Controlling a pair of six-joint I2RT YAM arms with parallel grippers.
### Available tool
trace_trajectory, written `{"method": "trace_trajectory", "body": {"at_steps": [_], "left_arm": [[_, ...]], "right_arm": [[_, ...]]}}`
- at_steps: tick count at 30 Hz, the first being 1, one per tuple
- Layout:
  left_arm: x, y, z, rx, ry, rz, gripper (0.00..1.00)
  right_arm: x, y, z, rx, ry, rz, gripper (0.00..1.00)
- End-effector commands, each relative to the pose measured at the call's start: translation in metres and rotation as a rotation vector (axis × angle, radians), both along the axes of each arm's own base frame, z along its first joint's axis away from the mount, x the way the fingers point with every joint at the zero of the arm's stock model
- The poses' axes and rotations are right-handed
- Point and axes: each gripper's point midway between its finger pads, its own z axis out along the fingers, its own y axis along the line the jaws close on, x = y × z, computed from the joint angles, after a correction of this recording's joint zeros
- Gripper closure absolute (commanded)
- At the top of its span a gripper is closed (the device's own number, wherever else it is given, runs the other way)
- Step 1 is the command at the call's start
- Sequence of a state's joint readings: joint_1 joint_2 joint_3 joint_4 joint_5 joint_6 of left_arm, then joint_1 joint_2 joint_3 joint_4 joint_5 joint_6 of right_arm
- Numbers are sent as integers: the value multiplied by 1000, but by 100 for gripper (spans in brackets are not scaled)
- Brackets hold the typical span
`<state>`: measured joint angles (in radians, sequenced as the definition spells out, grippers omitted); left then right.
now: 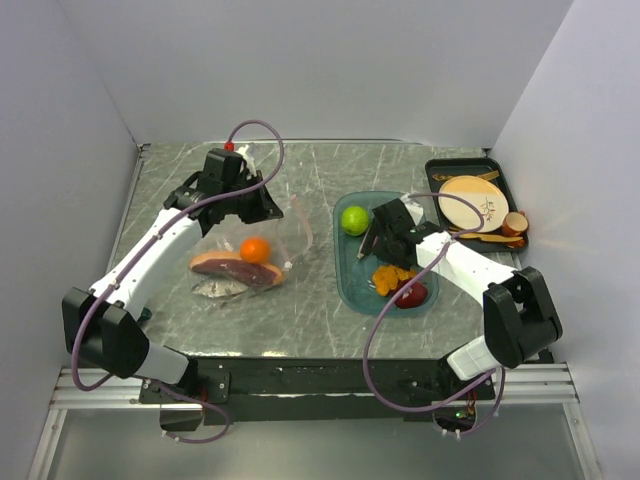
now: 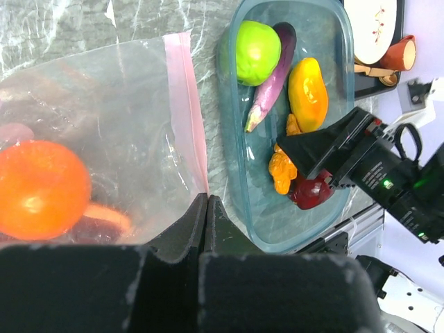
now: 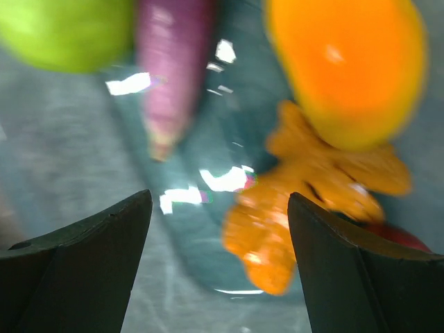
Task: Place the food in the zip-top bag and seal the zipper
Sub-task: Adjust the fake vegetable in the bin.
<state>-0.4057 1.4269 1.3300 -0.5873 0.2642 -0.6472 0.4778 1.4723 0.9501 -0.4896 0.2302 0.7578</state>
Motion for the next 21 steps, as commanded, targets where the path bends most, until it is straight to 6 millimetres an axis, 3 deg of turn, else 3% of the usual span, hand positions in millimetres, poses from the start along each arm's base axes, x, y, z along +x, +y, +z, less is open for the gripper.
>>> {"method": "trace_trajectory", "body": {"at_steps": [1,10,15,21], "left_arm": [[8,-6,19,-22,-72,-17,99],[12,-8,20,-17,-72,-25,99],[11,-6,25,-21,-92,-22,99],[11,-6,23,-15,-81,-19,99]], "right_arm": [[-13,-32,-3,-121,26,-111,14],[-13,-49,-17,-250,96,-131,12],[-8,-32,-34,-198,127,-81,12],[1,-23,-40,-195,146,-47,15]]}}
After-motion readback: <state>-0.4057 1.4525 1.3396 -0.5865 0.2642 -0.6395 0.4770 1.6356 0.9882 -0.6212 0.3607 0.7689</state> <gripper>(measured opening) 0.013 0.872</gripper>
